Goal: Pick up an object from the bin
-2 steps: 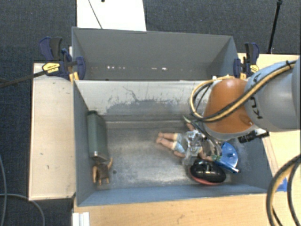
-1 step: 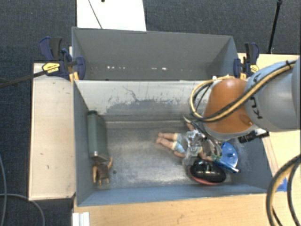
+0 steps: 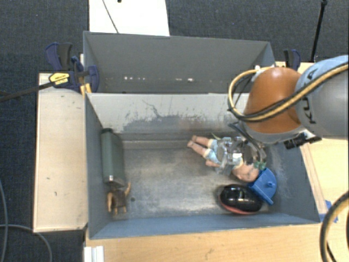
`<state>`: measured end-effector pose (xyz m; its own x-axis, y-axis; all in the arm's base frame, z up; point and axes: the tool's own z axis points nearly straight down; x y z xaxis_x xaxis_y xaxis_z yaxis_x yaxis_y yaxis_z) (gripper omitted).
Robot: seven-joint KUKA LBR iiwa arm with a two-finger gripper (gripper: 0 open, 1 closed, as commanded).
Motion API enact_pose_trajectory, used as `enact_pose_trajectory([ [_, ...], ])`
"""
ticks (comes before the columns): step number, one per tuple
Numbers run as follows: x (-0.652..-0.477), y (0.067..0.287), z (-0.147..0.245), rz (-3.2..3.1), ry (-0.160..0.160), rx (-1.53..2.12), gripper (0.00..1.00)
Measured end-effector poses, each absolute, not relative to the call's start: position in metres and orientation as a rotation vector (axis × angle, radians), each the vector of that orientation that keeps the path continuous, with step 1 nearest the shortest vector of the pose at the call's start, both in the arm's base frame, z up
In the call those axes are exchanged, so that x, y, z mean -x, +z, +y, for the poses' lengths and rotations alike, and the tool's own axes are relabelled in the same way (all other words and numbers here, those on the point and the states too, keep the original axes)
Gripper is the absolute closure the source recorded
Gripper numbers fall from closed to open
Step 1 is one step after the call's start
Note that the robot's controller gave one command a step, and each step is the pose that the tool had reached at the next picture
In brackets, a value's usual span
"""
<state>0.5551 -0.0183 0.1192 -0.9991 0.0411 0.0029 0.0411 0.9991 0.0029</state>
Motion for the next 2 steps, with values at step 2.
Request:
enact_pose_trajectory([
  [2,-0.557,0.169,-0.004,-3.138,-0.001,0.075,1.00],
])
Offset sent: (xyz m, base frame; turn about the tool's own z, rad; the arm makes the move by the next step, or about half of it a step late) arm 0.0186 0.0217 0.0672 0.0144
